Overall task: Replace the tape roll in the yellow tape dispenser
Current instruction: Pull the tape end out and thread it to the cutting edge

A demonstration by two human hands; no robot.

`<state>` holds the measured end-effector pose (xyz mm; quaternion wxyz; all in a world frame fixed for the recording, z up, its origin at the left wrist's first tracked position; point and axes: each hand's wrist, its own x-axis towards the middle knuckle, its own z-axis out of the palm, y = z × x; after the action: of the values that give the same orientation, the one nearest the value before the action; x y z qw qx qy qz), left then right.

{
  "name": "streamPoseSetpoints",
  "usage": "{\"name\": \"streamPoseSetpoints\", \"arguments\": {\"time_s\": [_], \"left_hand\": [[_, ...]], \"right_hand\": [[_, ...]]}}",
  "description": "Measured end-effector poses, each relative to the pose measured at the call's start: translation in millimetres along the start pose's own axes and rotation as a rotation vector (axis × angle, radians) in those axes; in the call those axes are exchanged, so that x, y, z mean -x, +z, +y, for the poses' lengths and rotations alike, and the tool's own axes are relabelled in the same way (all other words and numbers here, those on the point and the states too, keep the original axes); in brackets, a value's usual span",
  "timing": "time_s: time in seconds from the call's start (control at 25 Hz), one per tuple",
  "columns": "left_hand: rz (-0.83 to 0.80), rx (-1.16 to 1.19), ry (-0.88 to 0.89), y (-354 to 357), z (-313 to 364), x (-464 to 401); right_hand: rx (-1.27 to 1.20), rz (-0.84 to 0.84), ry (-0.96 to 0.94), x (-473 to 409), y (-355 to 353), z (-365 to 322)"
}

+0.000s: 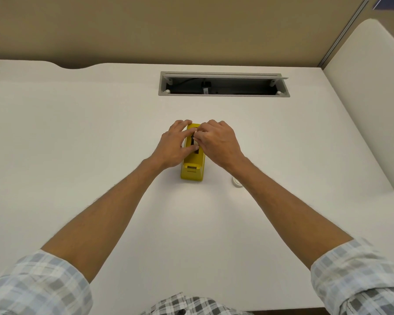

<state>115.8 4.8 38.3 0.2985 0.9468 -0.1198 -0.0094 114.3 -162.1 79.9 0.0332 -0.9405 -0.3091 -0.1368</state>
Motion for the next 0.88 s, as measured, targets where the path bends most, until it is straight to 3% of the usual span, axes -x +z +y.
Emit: {"name": "streamPoseSetpoints", "arguments": {"time_s": [0.44,0.88], "left_hand": [[0.002,-0.016,0.006,0.5,-0.2,-1.0],[-0.005,-0.033,-0.017,-1.4,1.9,-1.5]], "right_hand": [[0.077,0.026,-0.049,-2.1,1.6,-1.7],[0.004,0.054,-0.047,0.9,-2.6,0.4]]}}
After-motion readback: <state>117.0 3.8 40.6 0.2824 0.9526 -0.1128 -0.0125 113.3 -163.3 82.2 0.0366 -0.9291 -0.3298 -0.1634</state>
